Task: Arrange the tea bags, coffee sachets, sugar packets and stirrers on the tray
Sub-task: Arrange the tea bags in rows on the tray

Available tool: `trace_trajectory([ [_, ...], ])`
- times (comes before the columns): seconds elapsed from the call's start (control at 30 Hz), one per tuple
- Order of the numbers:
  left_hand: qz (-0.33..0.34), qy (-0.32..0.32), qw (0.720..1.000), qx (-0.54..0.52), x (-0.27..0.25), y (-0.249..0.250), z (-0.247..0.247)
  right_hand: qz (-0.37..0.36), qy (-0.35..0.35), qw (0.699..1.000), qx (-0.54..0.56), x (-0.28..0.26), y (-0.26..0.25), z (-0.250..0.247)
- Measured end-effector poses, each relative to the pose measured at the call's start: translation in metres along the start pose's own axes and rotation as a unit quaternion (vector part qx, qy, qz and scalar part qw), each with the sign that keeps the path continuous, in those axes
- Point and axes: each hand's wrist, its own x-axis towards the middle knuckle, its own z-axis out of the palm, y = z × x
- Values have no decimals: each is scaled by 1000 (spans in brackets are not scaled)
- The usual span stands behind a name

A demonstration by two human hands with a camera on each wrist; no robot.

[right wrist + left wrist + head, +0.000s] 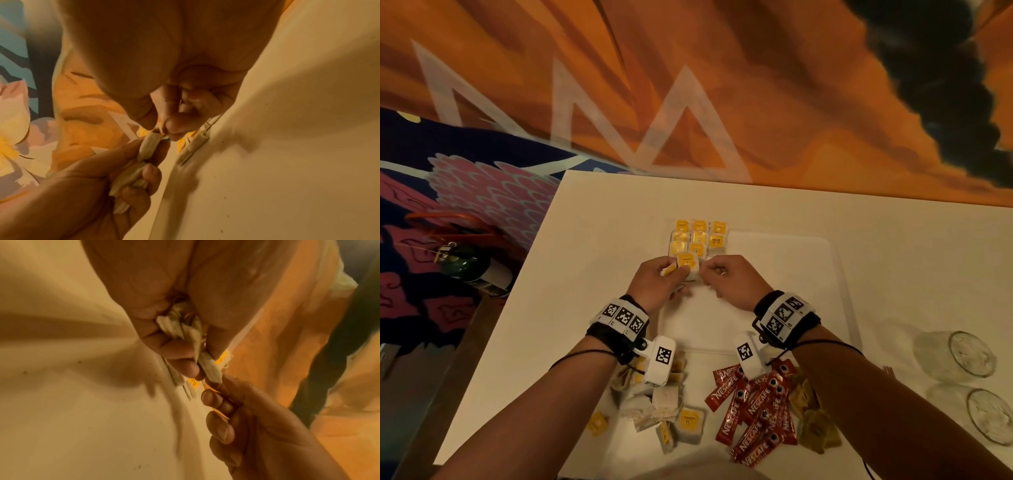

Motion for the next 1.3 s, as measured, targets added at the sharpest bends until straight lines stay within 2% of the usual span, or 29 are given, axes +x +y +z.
trace_trajectory([
  [0.37,-4,-46,999,14,2,-2,4,0,12,1000,-23,0,10,5],
  [0.53,-33,-57,997,-28,6,1,4,8,58,997,-40,10,16,-7],
  [0.6,-38,-68,997,-30,10,0,4,25,70,996,-54,16,17,-16],
  [0.83,-51,-73,996,-25,21,4,11,87,50,983,-155,33,20,-30],
  [1.3,-74,-83,994,-20,32,8,13,136,55,973,-181,50,12,-24],
])
